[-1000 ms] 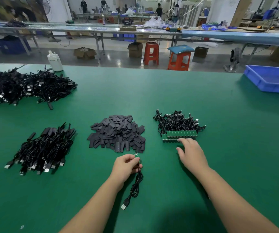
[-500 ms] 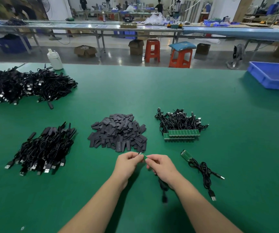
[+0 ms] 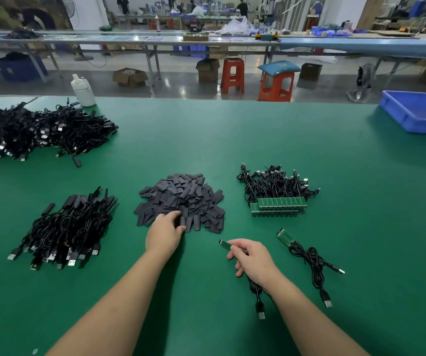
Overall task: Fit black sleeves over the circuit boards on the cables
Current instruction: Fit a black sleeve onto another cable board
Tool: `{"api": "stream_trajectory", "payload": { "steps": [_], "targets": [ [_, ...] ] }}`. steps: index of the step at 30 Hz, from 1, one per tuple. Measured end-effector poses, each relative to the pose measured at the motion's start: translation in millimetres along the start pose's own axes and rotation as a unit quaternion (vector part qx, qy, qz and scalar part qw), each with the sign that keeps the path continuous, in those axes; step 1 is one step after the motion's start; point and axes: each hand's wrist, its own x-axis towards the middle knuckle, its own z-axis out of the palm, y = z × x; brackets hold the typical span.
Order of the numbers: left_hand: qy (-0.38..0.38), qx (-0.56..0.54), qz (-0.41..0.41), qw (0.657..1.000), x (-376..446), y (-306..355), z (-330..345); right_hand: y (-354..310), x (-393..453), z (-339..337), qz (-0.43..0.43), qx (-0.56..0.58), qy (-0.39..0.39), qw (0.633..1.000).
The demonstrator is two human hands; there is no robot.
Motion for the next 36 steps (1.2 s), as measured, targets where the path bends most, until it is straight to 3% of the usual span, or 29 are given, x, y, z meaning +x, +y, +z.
{"api": "stream_trajectory", "payload": {
  "steps": [11,25,28,33,36],
  "targets": [
    [0.081,-0.005,0.062,0.995,-8,0,3,3,4,0,-0.001,-0.011,-0.008,1.000],
    [0.131,0.132,0.179,0.966,-23,-8,-10,6,5,1,-0.007,-0.030,-0.016,0.999],
    [0.117,0.113,0.165,0.973,-19,-7,-13,5,5,1,-0.007,-0.034,-0.018,0.999],
    [0.060,-0.061,0.061,0.994,-2,-2,-21,5,5,0,-0.005,-0.037,-0.018,0.999],
    [0.036,-0.102,0.026,0.994,3,-3,-25,4,4,0,-0.004,-0.035,-0.018,0.999]
  ]
}}
